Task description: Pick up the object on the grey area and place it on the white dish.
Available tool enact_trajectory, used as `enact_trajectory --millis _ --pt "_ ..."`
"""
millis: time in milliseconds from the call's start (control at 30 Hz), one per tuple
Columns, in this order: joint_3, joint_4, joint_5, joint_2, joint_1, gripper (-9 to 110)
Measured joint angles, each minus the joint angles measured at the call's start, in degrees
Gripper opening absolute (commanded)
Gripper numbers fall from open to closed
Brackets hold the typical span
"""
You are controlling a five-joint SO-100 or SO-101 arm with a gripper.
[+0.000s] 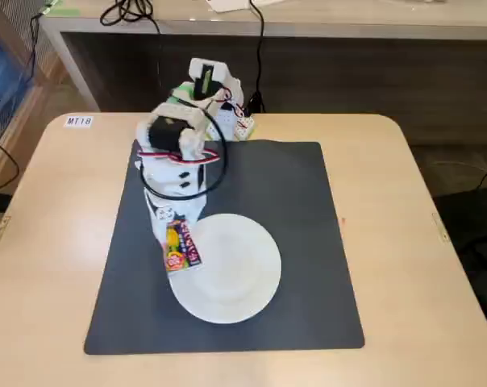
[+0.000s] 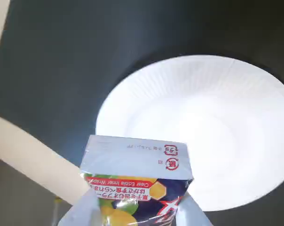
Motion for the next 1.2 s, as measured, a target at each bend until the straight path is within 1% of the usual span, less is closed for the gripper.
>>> enact_trajectory --millis 100,367,467,600,700,867,933,1067,1200 --pt "0.7 0.0 -8.6 0.0 -3.7 0" --pt "2.8 0.0 -24.9 -1.6 -11.5 0" --pt "5.9 0.0 -28.7 -3.8 -12.8 0" --pt "7.6 -0.1 -31.1 -7.5 -12.1 0" --pt "7.6 -0.6 -32.1 -8.7 -11.9 7" --pt "7.6 -0.7 -33.0 -8.7 -11.5 12" --pt "7.6 -0.8 -33.7 -8.7 -10.8 23" --pt "8.9 -0.4 -36.5 -7.2 -9.7 40" --pt "12.4 -0.3 -36.8 -0.1 -9.1 44"
